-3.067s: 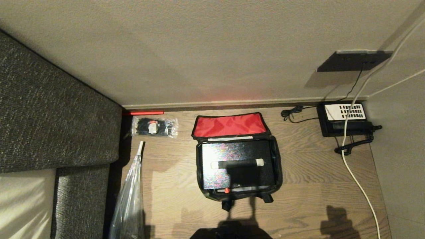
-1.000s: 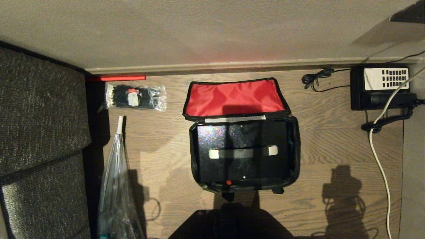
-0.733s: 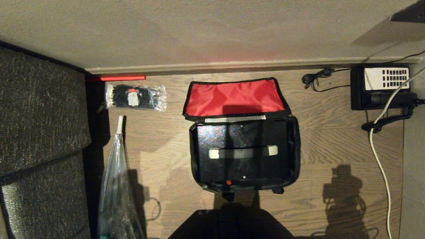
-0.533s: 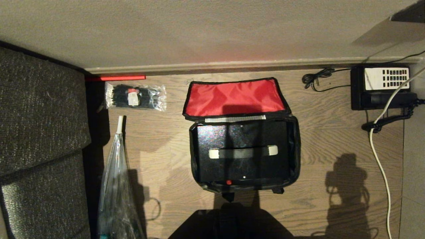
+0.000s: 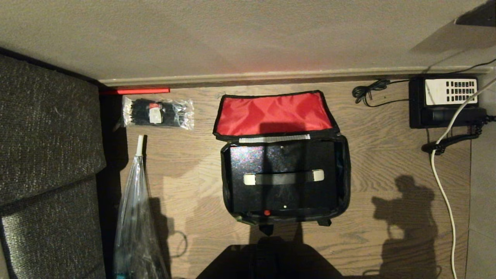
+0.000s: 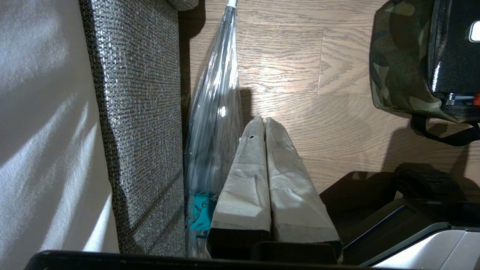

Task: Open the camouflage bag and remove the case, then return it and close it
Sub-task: Close the top of the storage box

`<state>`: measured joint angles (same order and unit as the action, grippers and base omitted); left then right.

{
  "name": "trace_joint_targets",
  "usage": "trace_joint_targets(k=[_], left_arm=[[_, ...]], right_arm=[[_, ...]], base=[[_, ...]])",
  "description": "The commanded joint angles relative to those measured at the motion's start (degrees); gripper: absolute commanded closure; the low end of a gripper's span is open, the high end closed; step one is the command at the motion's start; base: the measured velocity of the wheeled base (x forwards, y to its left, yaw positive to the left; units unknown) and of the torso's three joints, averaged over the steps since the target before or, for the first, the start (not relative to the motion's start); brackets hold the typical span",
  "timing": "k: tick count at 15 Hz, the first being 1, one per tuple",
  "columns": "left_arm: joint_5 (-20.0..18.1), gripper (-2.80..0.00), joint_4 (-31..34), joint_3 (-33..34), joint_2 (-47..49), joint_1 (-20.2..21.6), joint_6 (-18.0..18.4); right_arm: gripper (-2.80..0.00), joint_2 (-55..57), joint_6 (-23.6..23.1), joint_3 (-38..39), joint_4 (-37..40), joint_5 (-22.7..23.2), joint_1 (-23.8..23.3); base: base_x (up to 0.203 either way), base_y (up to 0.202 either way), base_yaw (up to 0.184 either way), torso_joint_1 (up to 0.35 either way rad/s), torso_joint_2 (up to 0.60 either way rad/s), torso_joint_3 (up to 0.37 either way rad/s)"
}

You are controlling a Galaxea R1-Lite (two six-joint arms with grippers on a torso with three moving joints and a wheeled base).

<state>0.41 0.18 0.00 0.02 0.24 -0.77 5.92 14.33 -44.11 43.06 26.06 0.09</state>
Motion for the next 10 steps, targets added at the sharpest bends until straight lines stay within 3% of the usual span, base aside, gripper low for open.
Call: trace_joint_targets(k=[1,5,9,10], left_arm=[[0.0,0.00,0.0,0.2,0.0,0.0,0.0],[0.0,0.00,0.0,0.2,0.0,0.0,0.0],[0.0,0.00,0.0,0.2,0.0,0.0,0.0],[0.0,0.00,0.0,0.2,0.0,0.0,0.0]], right_arm=[[0.00,18.6,5.4,-5.0,-0.9,0.7,0.4],[0.00,57.7,11.5,-4.4,-14.7,-1.3,0.5],[0.00,84.9,16.0,-2.0,-47.9,-2.3,0.7],[-2.80,88.8,16.9,-1.8,-55.6,-2.2,0.7]], base=[[0.000,0.000,0.000,0.000,0.00,0.000],[0.000,0.000,0.000,0.000,0.00,0.000],[0.000,0.000,0.000,0.000,0.00,0.000],[0.000,0.000,0.000,0.000,0.00,0.000]])
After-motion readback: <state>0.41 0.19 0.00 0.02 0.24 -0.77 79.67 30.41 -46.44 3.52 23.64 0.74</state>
